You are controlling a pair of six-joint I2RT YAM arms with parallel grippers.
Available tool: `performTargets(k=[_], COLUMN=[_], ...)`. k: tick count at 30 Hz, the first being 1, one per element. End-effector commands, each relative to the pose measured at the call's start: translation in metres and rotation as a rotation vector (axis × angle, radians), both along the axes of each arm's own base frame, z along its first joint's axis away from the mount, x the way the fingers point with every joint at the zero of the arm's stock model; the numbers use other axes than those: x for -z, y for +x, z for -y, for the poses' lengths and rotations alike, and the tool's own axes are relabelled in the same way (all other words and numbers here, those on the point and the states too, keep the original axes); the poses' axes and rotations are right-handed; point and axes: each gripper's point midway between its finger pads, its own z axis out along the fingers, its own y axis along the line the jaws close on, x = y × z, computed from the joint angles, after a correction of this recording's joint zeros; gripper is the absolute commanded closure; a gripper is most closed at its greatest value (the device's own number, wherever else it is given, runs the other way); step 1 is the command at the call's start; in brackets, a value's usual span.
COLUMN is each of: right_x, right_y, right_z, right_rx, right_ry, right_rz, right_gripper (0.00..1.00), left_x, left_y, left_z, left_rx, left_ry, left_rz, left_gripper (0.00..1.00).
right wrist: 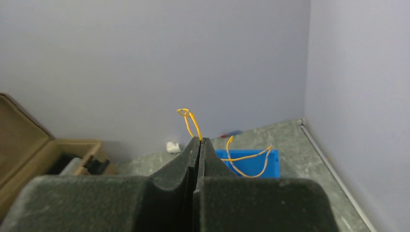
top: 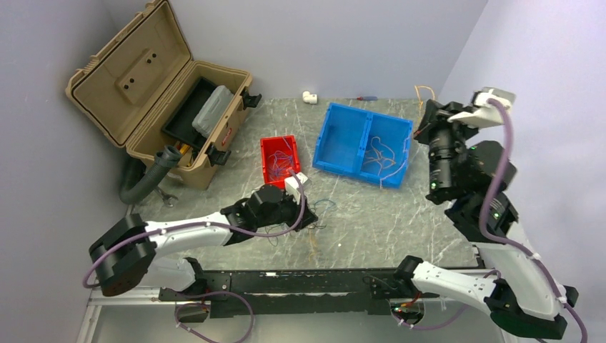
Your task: Untangle the cables
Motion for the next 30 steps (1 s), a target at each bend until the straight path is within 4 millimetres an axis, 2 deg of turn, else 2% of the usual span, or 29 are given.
performTargets(k=[1, 6, 9, 14, 21, 26, 30], right_x=[0.016, 0.034, 0.044, 0.064, 0.064, 0.068, 0.085], right_y=[0.014, 0.042, 0.065, 0.101, 0.135, 0.152, 0.165], right_z=[-0.002, -0.020, -0.026, -0.019, -0.013, -0.014, -0.012], right_rx=[0.089, 0.096, 0.056, 0.032, 0.041, 0.039, 0.052], right_ry=[-0.076, -0.151, -0.139, -0.100, -0.075, -0.066, -0.071], right_rz=[-0.045, -0.110, -0.144, -0.218, -0.235, -0.250, -0.279], right_gripper=[1.00, 1.00, 1.00, 1.00, 1.00, 1.00, 1.00], left_x=[-0.023, -0.048, -0.055, -0.062, -0.070, -0.075, -0.080], left_y=[0.000, -0.001, -0.002, -0.002, -0.003, -0.003, -0.004], left_z=[-0.011, -0.021, -0.027, -0.037, -0.046, -0.052, -0.056], left_rx=[-0.019, -0.035, -0.046, -0.068, -0.083, -0.097, -0.101], left_ry=[0.024, 0.014, 0.014, 0.010, 0.014, 0.019, 0.019], left_rz=[0.049, 0.088, 0.102, 0.122, 0.140, 0.153, 0.164], left_gripper=[0.77, 0.75, 0.75, 0.74, 0.74, 0.73, 0.72])
